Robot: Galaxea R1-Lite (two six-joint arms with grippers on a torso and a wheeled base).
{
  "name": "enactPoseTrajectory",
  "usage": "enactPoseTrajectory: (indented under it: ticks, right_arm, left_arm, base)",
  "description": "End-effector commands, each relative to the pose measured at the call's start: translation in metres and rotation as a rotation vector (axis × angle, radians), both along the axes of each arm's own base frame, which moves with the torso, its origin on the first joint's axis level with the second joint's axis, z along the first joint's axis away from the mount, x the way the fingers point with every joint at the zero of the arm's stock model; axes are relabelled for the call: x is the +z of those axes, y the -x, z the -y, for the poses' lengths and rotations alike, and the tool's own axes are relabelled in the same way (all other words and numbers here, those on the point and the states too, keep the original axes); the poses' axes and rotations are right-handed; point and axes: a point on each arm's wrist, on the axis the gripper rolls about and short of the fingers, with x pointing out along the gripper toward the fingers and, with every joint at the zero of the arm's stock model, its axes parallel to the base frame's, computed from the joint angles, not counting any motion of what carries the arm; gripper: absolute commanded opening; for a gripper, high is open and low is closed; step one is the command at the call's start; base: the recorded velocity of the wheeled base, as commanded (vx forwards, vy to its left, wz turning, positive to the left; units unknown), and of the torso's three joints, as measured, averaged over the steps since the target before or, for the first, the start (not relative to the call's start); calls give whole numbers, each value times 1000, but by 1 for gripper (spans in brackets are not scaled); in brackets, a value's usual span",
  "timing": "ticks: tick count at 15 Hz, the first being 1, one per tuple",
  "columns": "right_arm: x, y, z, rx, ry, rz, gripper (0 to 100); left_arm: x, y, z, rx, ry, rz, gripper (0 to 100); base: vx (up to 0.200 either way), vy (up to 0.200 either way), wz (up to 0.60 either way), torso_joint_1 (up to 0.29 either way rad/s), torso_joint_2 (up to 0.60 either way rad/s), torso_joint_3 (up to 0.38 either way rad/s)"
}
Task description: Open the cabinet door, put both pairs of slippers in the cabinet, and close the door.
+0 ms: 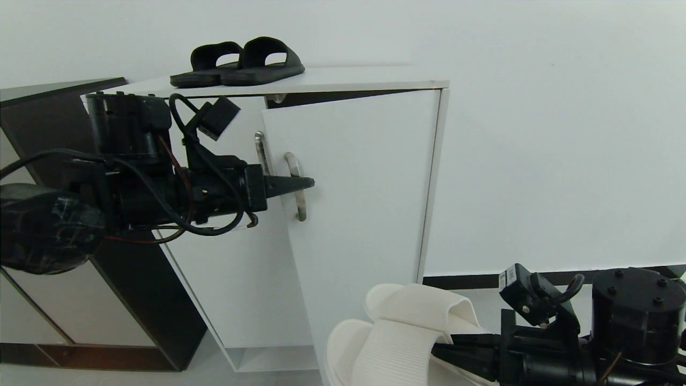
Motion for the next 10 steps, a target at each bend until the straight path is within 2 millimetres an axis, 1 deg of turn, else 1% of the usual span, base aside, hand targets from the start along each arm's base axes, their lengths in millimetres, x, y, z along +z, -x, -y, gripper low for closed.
enactPoseTrajectory:
  ticks: [1, 5, 6, 7, 8, 9, 10]
  right_arm:
    - [0, 0, 0, 0, 1, -1, 0]
    - [0, 0, 0, 0, 1, -1, 0]
    - [0, 0, 0, 0, -1, 1, 0]
    - [0, 0, 0, 0, 0, 0, 0]
    - [1, 0, 0, 2, -2, 3, 0]
    - [1, 1, 0, 2, -1, 1, 0]
    - [1, 1, -1, 8, -1, 1, 0]
  left_arm:
    - [5, 12, -3, -6, 6, 19, 0]
    - [-6, 39, -12, -4, 18, 45, 0]
    - [-8, 55, -16, -4, 20, 53, 0]
    - [-7, 67, -20, -5, 24, 65, 0]
    - [-2, 86, -26, -6, 34, 97, 0]
    - [2, 97, -30, -4, 43, 124, 0]
    - [6, 102, -33, 7, 50, 137, 0]
  base:
    - [0, 0, 0, 0, 0, 0]
    - [0, 0, 0, 0, 0, 0]
    - [0, 0, 0, 0, 0, 0]
    - [0, 0, 0, 0, 0, 0]
    - [0, 0, 0, 0, 0, 0]
    - [0, 0, 0, 0, 0, 0]
    - [0, 0, 0, 0, 0, 0]
